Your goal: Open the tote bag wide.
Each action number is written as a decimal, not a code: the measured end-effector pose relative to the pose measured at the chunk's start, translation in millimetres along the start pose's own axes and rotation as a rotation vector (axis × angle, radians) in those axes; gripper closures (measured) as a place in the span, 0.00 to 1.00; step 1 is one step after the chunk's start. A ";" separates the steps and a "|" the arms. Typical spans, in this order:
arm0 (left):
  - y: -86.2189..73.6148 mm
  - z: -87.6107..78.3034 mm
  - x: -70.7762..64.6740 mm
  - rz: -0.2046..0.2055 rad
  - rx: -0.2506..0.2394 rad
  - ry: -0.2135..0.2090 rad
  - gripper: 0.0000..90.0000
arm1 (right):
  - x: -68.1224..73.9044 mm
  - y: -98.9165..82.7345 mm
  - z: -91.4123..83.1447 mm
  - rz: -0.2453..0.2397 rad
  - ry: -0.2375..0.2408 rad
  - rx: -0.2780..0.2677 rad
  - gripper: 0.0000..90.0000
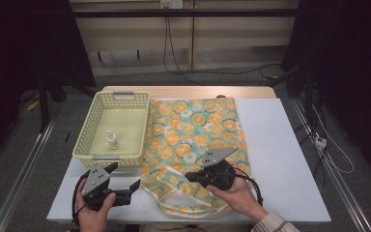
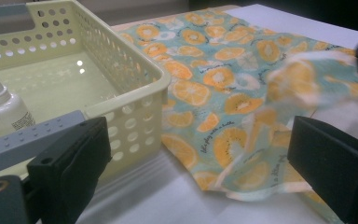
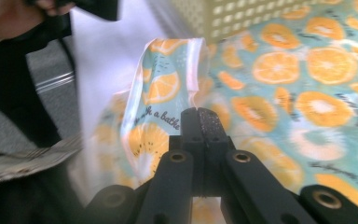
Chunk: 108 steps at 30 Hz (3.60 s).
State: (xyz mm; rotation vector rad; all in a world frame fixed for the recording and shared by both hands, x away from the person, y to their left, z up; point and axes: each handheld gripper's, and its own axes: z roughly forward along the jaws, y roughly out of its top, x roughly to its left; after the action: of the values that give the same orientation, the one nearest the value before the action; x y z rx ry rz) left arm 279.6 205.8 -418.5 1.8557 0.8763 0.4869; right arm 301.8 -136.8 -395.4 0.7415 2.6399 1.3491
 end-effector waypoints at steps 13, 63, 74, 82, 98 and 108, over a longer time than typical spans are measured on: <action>0.0 0.3 0.2 0.000 0.001 0.000 0.06 | -53.8 24.7 2.9 0.050 -0.104 -0.045 1.00; -0.2 2.7 0.2 -0.002 0.013 -0.009 0.06 | -101.7 12.1 -6.0 0.153 -0.231 0.025 0.27; -0.2 3.0 0.5 0.005 0.018 -0.007 0.06 | -42.0 7.2 -22.3 0.029 -0.158 -0.051 0.42; 0.1 2.3 0.5 0.003 0.014 -0.012 0.06 | -26.1 -11.2 3.7 -0.001 -0.111 0.071 0.50; 0.0 2.8 0.8 0.003 0.015 -0.016 0.06 | -44.6 -33.0 37.6 -0.008 -0.100 0.250 0.59; 0.1 2.8 0.7 0.004 0.016 -0.017 0.06 | -52.2 -33.7 36.0 0.010 -0.119 0.237 0.83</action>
State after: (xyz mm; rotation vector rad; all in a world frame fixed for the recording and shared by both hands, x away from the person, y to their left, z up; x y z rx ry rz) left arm 281.9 204.6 -419.7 1.8743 0.8674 0.4675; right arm 345.1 -150.6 -450.9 0.8333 2.7314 0.9702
